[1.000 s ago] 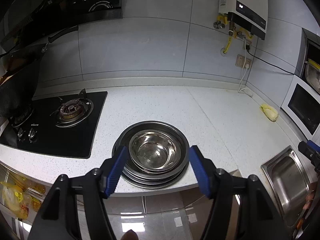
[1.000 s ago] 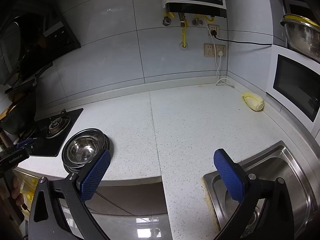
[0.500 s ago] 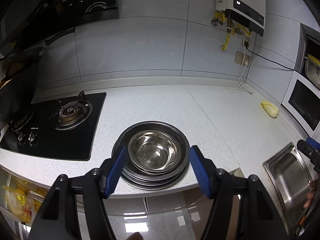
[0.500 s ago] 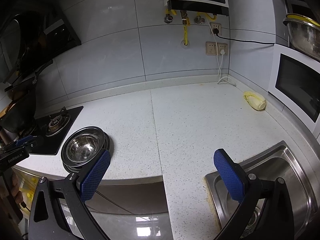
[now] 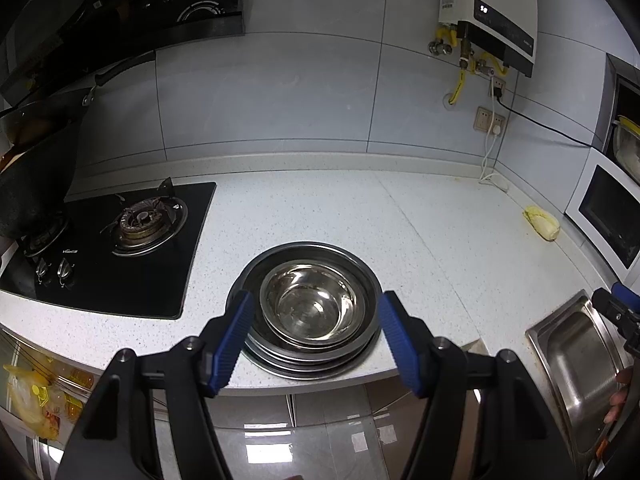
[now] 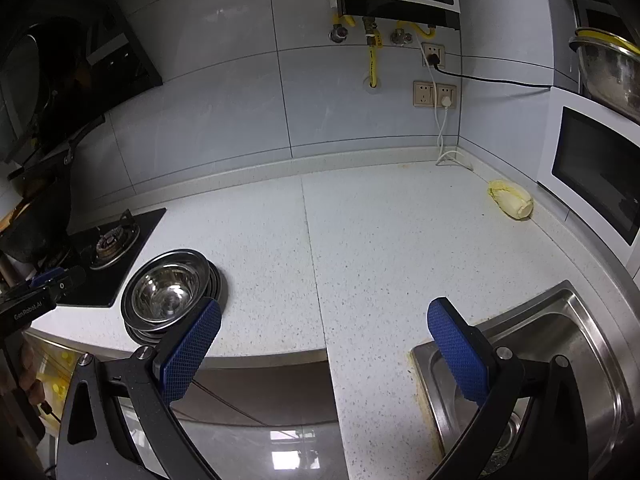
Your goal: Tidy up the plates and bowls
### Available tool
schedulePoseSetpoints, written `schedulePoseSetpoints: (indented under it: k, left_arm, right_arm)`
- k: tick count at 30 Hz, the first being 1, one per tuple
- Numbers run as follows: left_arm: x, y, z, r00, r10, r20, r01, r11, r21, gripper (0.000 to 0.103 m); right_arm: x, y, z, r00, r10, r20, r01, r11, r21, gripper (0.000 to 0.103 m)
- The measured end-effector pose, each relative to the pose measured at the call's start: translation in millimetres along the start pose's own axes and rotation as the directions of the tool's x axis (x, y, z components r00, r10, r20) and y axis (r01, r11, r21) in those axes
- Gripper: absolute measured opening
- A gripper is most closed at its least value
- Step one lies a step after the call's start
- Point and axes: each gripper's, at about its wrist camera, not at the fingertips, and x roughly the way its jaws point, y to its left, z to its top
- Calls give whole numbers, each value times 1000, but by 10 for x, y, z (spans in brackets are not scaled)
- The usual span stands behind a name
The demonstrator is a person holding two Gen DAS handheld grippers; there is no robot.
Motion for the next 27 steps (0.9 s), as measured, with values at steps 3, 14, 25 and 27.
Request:
schedulePoseSetpoints:
  k: [3, 14, 25, 27]
  left_arm:
    - [-15, 5, -5, 1000, -1, 2, 1, 1000, 1, 63]
    - [-63, 48, -10, 1000, 2, 11, -2, 1000, -12, 63]
    - [-69, 110, -34, 1000, 24, 9, -24, 999, -26, 63]
    - [-71, 130, -40, 999, 31, 11, -30, 999, -30, 63]
  right_arm:
    - [8, -8, 6, 1000, 2, -5, -2, 1000, -2, 101]
    - [23, -15, 4, 1000, 1, -5, -2, 1000, -10, 101]
    - [141, 15, 25, 999, -2, -37, 2, 1000, -15, 101]
    - [168, 32, 32, 999, 4, -40, -5, 1000, -20, 101]
